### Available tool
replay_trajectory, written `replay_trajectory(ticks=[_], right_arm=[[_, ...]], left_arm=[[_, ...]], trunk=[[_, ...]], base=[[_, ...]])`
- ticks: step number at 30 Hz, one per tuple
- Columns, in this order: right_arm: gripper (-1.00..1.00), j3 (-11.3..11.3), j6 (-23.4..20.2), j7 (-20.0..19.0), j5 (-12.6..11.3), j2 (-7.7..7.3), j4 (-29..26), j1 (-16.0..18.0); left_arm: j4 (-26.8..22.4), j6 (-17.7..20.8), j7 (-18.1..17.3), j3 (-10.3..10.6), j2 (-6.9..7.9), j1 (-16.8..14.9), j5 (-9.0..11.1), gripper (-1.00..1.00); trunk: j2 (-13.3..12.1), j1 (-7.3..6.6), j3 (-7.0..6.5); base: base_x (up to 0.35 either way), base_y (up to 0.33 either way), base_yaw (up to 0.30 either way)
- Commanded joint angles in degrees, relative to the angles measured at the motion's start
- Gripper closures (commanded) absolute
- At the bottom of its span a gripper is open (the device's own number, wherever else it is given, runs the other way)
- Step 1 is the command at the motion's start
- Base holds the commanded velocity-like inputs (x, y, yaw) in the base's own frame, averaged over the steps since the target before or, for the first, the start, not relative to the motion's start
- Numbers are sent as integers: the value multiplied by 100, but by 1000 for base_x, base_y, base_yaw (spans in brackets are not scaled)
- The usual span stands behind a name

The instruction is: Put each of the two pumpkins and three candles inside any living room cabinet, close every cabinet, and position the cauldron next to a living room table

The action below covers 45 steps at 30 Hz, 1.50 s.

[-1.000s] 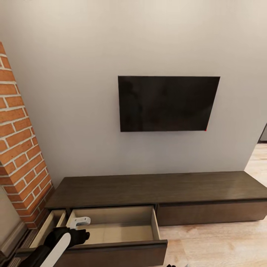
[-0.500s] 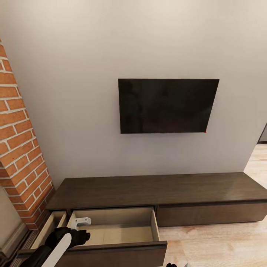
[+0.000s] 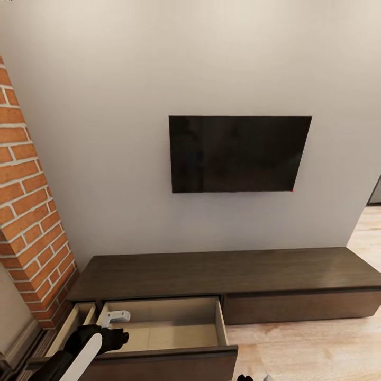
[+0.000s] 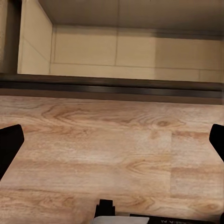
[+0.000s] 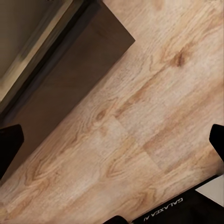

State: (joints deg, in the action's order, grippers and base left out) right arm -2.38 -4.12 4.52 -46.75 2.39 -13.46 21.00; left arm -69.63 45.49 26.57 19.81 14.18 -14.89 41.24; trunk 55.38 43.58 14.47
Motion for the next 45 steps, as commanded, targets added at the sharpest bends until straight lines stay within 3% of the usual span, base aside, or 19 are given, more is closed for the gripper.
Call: replay_trajectory(ticks=[1,34,45], right_arm=[[-100,-25,-18,41,-27,-1,-16,0],[-100,-25,15,27,-27,-1,-16,0],[-100,-27,11,23,1,-1,-16,0]], left_arm=[[-7,7,59,15,6,-6,60,-100],[-59,12,33,49,-11,-6,61,-100],[-71,12,28,41,-11,-6,75,-100]], trunk=[[-36,-22,-11],[-1359,-747,-603],[-1359,-747,-610]], base=[[0,0,0],[0,0,25],[-1,0,219]])
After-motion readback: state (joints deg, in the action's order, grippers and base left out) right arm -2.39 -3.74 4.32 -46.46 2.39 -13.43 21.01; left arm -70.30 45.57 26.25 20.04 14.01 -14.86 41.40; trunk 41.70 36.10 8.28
